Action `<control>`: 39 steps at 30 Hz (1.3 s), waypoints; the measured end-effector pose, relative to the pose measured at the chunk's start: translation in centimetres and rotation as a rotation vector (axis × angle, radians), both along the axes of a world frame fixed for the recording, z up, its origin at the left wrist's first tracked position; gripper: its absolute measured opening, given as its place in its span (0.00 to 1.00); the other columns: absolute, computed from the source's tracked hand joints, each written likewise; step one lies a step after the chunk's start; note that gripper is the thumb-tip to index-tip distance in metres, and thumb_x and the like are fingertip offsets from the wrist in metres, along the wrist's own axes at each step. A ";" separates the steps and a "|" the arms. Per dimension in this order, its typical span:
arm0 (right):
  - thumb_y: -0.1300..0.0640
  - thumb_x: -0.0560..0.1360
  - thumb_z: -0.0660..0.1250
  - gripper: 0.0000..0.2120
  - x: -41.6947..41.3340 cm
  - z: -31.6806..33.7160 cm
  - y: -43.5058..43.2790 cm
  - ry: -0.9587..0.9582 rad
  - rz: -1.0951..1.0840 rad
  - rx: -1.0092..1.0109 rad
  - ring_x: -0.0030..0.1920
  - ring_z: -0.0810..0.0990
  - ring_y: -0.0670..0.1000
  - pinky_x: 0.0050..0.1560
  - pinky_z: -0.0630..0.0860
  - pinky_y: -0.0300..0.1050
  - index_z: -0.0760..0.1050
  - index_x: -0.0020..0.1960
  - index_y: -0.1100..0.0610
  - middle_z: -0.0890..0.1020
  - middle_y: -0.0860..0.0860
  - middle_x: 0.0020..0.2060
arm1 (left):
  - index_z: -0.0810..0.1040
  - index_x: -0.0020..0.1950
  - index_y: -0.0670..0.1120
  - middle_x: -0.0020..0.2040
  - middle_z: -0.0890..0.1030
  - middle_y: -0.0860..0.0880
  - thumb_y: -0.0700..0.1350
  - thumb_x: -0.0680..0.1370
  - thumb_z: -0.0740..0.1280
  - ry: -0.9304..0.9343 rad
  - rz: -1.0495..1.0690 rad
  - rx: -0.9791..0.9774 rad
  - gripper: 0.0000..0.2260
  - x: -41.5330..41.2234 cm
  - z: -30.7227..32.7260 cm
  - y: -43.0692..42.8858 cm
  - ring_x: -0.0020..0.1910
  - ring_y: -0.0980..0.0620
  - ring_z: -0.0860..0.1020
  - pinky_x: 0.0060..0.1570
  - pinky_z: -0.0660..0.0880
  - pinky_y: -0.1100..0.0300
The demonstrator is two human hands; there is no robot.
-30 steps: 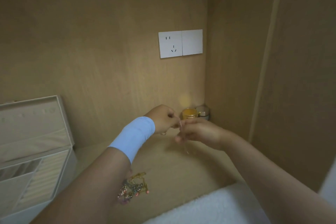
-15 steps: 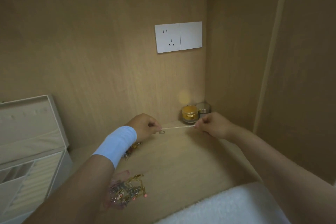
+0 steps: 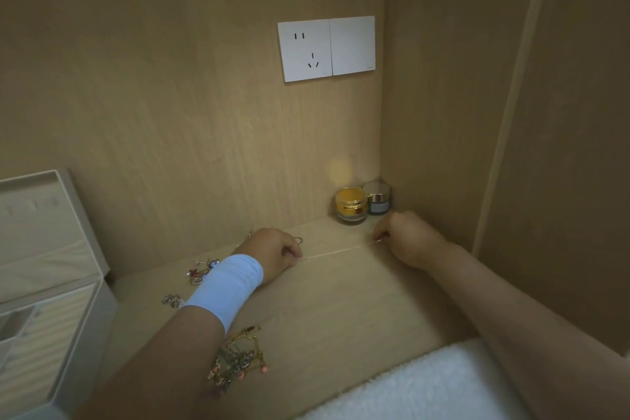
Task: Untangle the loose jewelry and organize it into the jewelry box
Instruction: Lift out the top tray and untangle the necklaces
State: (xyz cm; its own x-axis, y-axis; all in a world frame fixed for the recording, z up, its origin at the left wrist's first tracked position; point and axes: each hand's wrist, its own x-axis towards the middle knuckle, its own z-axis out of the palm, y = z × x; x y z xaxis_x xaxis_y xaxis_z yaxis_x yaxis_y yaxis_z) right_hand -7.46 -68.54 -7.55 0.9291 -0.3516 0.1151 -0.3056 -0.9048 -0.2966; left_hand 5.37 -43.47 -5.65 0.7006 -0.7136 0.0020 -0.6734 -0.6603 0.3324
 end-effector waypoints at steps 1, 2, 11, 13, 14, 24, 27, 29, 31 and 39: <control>0.66 0.78 0.60 0.19 -0.1 0.1 0.0 0.011 0.017 -0.012 0.61 0.79 0.53 0.64 0.74 0.47 0.81 0.61 0.51 0.81 0.52 0.60 | 0.84 0.54 0.51 0.49 0.80 0.54 0.44 0.76 0.70 -0.004 -0.007 0.008 0.08 0.0 0.0 0.1 0.51 0.55 0.78 0.62 0.71 0.60; 0.66 0.78 0.60 0.19 0.0 0.2 0.0 0.015 0.034 -0.026 0.62 0.78 0.54 0.64 0.74 0.47 0.81 0.62 0.51 0.80 0.52 0.61 | 0.83 0.55 0.51 0.50 0.80 0.54 0.44 0.76 0.70 -0.013 -0.012 0.018 0.09 0.0 0.0 0.1 0.51 0.55 0.77 0.62 0.71 0.60; 0.69 0.77 0.60 0.21 -0.8 0.5 0.3 0.047 0.044 -0.065 0.63 0.77 0.54 0.66 0.73 0.47 0.80 0.64 0.51 0.79 0.52 0.62 | 0.83 0.57 0.50 0.55 0.79 0.51 0.43 0.78 0.67 -0.135 -0.096 0.008 0.10 -0.9 -0.8 0.2 0.56 0.52 0.77 0.58 0.68 0.66; 0.67 0.77 0.61 0.22 -0.5 0.8 0.8 0.033 0.041 -0.075 0.63 0.77 0.54 0.65 0.73 0.48 0.79 0.66 0.50 0.79 0.53 0.63 | 0.83 0.57 0.50 0.54 0.78 0.52 0.42 0.77 0.68 -0.109 -0.078 -0.013 0.10 -0.8 -0.4 0.5 0.55 0.53 0.77 0.57 0.68 0.67; 0.67 0.77 0.61 0.22 -0.2 1.0 1.3 0.013 0.050 -0.075 0.63 0.78 0.55 0.64 0.74 0.47 0.78 0.66 0.50 0.79 0.53 0.64 | 0.82 0.58 0.50 0.53 0.78 0.53 0.43 0.77 0.68 -0.097 -0.063 -0.036 0.10 -0.6 -0.1 0.7 0.54 0.54 0.77 0.56 0.68 0.67; 0.62 0.77 0.66 0.20 7.8 2.4 11.3 0.066 0.190 -0.005 0.66 0.76 0.57 0.67 0.72 0.46 0.74 0.69 0.57 0.75 0.55 0.67 | 0.67 0.73 0.59 0.75 0.63 0.53 0.60 0.76 0.65 -0.151 0.042 0.201 0.26 0.9 1.3 7.0 0.74 0.48 0.58 0.73 0.60 0.53; 0.59 0.76 0.70 0.22 9.3 2.1 12.9 0.146 0.179 -0.049 0.65 0.75 0.60 0.67 0.72 0.48 0.73 0.69 0.59 0.72 0.59 0.65 | 0.60 0.76 0.63 0.79 0.55 0.51 0.64 0.74 0.65 -0.142 -0.001 0.290 0.31 0.9 0.5 8.8 0.77 0.47 0.52 0.75 0.56 0.51; 0.60 0.75 0.69 0.16 10.3 1.9 14.1 0.158 0.212 -0.065 0.63 0.76 0.60 0.63 0.72 0.45 0.78 0.63 0.61 0.77 0.60 0.62 | 0.58 0.76 0.63 0.79 0.54 0.50 0.64 0.75 0.64 -0.130 0.006 0.299 0.31 1.6 0.0 10.0 0.77 0.48 0.51 0.74 0.56 0.52; 0.63 0.75 0.66 0.13 10.9 1.6 14.9 0.125 0.235 -0.054 0.61 0.78 0.58 0.61 0.73 0.44 0.81 0.58 0.62 0.82 0.59 0.58 | 0.60 0.76 0.62 0.78 0.56 0.49 0.63 0.77 0.63 -0.118 0.025 0.304 0.29 2.2 -0.2 10.4 0.77 0.47 0.53 0.74 0.57 0.53; 0.57 0.78 0.67 0.13 12.9 1.9 18.8 0.077 0.332 0.122 0.59 0.80 0.55 0.59 0.74 0.42 0.81 0.61 0.58 0.83 0.55 0.57 | 0.64 0.75 0.59 0.74 0.65 0.52 0.61 0.78 0.61 -0.105 0.101 0.294 0.25 4.3 -0.3 11.9 0.73 0.47 0.60 0.72 0.61 0.52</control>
State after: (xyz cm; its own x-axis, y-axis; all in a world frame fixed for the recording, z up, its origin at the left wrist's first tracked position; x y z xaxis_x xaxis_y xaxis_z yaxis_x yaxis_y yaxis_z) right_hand 5.43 -49.76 -5.69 0.9992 -0.0356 0.0167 -0.0261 -0.9179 -0.3960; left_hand 9.68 -31.58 -6.00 0.7745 -0.6215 -0.1179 -0.6205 -0.7826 0.0499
